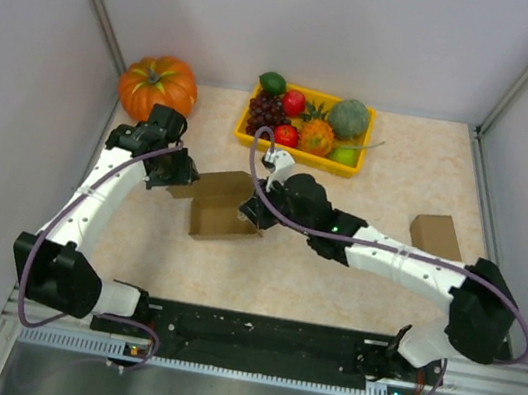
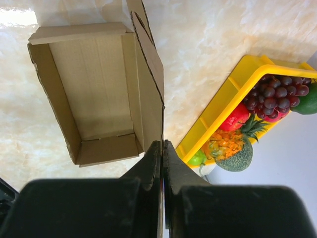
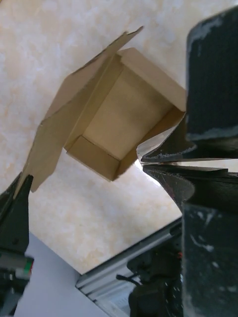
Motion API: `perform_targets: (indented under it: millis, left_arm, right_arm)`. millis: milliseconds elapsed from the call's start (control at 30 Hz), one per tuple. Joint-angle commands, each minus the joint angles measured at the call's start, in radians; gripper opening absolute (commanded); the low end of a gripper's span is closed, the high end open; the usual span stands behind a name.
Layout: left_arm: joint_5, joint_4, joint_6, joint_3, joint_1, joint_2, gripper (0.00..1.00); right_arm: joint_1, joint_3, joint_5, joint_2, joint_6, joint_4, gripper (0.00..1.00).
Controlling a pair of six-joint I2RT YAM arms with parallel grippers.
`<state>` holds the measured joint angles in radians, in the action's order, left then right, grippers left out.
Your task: Fold the paper box
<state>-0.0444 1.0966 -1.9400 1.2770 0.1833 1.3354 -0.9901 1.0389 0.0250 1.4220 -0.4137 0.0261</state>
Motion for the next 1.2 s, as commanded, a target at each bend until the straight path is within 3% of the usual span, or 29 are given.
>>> perform_targets:
  millis: [0, 33, 67, 100, 233, 367, 600, 800, 1067, 1167]
  left_arm:
    - [0.027, 0.057, -0.036, 0.044, -0.001, -0.001, 0.00]
    - [0.029, 0.057, -0.039, 0.044, -0.001, 0.001, 0.00]
    - [0.040, 0.068, -0.042, 0.045, -0.001, 0.004, 0.00]
    - [0.040, 0.071, -0.037, 0.050, -0.001, 0.005, 0.00]
    - [0.074, 0.100, -0.008, 0.062, -0.001, 0.036, 0.00]
    - [0.077, 0.144, 0.052, 0.100, -0.001, 0.085, 0.00]
    - [0.113, 0.161, 0.110, 0.116, 0.002, 0.123, 0.00]
    - [0.084, 0.157, 0.107, 0.124, 0.004, 0.102, 0.00]
    - [0.072, 0.157, 0.110, 0.140, 0.005, 0.097, 0.00]
    - [0.083, 0.160, 0.119, 0.142, 0.004, 0.099, 0.00]
  right_arm:
    - [-0.005, 0.079, -0.052, 0.142, 0.036, 0.141, 0.13]
    - [-0.004, 0.073, -0.075, 0.175, 0.045, 0.161, 0.24]
    - [-0.004, 0.072, -0.095, 0.183, 0.064, 0.161, 0.47]
    - [-0.004, 0.076, -0.144, 0.184, 0.085, 0.140, 0.56]
    - [0.013, 0.037, -0.102, 0.027, 0.270, 0.008, 0.68]
    - [0.166, 0.078, 0.067, -0.049, 0.441, -0.179, 0.69]
    - [0.212, 0.272, 0.352, 0.162, 0.549, -0.218, 0.70]
    - [0.211, 0.257, 0.405, 0.200, 0.555, -0.134, 0.70]
    - [0.194, 0.046, 0.322, 0.017, 0.538, 0.000, 0.79]
    - [0.189, 0.065, 0.319, 0.075, 0.550, 0.018, 0.78]
